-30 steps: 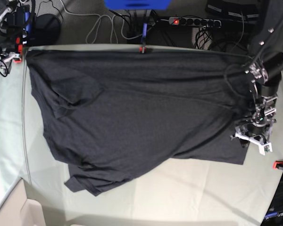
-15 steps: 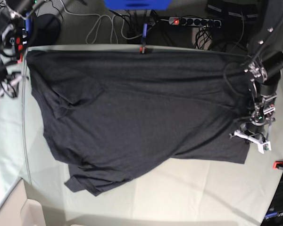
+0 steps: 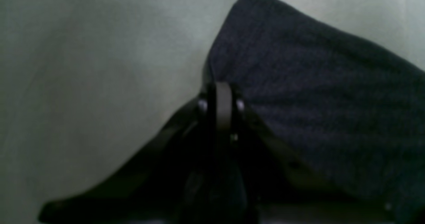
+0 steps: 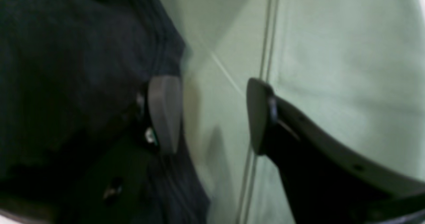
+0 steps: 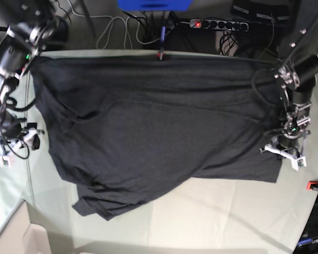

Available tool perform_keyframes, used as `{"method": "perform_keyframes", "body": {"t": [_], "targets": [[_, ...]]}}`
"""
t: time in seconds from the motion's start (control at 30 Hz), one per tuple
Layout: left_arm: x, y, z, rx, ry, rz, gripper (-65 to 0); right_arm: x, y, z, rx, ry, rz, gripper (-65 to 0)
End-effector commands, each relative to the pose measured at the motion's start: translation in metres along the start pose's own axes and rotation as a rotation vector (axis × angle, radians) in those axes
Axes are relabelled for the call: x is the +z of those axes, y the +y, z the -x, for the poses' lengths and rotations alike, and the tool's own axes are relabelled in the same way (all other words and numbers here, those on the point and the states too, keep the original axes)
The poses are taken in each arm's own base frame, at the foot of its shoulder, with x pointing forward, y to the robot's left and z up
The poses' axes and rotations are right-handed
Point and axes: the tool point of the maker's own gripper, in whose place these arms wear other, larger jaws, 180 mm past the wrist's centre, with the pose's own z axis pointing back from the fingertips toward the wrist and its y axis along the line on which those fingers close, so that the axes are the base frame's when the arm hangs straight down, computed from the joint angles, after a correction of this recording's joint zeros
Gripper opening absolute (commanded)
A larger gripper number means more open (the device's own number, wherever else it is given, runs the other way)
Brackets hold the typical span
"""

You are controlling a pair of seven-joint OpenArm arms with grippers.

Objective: Layout the t-shirt on the table in an organized manner, then fold the t-shirt properly
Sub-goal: 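Grasp the shirt side with the right gripper opposite the left gripper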

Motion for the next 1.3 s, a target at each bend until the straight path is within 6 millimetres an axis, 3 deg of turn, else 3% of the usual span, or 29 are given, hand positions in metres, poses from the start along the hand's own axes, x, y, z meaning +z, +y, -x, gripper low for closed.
{"method": "perform_keyframes", "body": {"t": [0.0,0.13,0.23,0.5,0.57,0.7,0.83,1.0,1.17,1.27], "targets": [[0.001,0.018,-0.026,0.008,-0.073,-0.037,-64.8,0.001,-0.006,-0.025,0.005,-0.055,0.003,-32.4],[0.011,0.045,-0.038,0.045,-0.096,-0.103,-64.8,-0.015,0.015,-0.028,0.025,-0.032,-0.057,-32.4],[0.014,0.049,-0.05,0.025,-0.111,-0.113,-64.8,-0.024,0.031,-0.033,0.029,-0.065,-0.095,-32.4],[0.011,0.03,-0.043,0.031,-0.101,-0.086,-64.8,-0.033,0.043,-0.042,-0.028,-0.21,-0.139,-31.7],[0.01,0.024,-0.041,0.036,-0.097,-0.077,-64.8,-0.036,0.045,-0.053,-0.046,-0.257,-0.151,-29.7],[0.01,0.023,-0.04,0.035,-0.096,-0.076,-64.8,-0.039,0.035,-0.054,-0.085,-0.294,-0.149,-26.3],[0.01,0.023,-0.04,0.035,-0.094,-0.076,-64.8,-0.046,0.03,-0.048,-0.138,-0.307,-0.16,-26.2],[0.011,0.026,-0.04,0.032,-0.095,-0.079,-64.8,-0.056,0.041,-0.032,-0.134,-0.285,-0.196,-26.4],[0.012,0.028,-0.033,0.029,-0.083,-0.082,-64.8,-0.059,0.059,-0.027,-0.071,-0.273,-0.233,-26.7],[0.011,0.024,-0.033,0.019,-0.081,-0.075,-64.8,-0.06,0.063,-0.026,-0.049,-0.262,-0.243,-30.6]]}}
